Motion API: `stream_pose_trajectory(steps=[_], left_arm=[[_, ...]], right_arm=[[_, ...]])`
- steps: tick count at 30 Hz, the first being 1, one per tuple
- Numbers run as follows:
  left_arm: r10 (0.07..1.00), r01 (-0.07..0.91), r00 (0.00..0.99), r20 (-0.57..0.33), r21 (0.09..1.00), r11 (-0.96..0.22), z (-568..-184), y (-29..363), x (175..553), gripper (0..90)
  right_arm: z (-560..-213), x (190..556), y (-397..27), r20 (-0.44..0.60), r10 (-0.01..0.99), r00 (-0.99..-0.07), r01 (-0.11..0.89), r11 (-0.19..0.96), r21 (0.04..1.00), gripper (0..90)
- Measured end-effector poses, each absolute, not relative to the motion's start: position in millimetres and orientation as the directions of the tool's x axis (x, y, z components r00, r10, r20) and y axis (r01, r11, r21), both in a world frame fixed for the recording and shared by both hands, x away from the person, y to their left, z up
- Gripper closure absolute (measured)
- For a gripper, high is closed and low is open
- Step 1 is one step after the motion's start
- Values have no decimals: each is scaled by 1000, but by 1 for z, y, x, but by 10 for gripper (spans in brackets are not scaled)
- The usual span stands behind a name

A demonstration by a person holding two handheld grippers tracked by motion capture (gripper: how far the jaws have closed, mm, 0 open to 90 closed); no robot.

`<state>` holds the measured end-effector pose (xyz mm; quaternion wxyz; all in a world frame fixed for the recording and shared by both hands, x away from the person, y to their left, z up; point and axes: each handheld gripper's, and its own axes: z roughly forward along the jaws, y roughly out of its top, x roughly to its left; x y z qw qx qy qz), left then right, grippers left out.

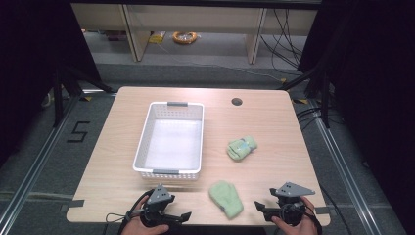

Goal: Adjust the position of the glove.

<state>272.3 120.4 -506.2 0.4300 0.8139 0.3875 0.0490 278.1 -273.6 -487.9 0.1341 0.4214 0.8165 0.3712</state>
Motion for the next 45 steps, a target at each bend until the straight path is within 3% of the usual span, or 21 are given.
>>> stream_pose_trajectory(steps=[14, 30, 45], left_arm=[[664, 591, 703, -257, 730, -344, -504, 119, 273, 158], [635, 576, 723, -274, 746, -334, -498, 92, 281, 164], [611, 543, 755, -239, 751, -377, -489, 59, 308, 339]], right_arm=[[-485, 276, -270, 71, 775, -629, 571, 397, 719, 356], [-479, 274, -263, 79, 742, -666, 536, 402, 742, 384], [-482, 270, -241, 97, 696, -711, 528, 438, 727, 489]])
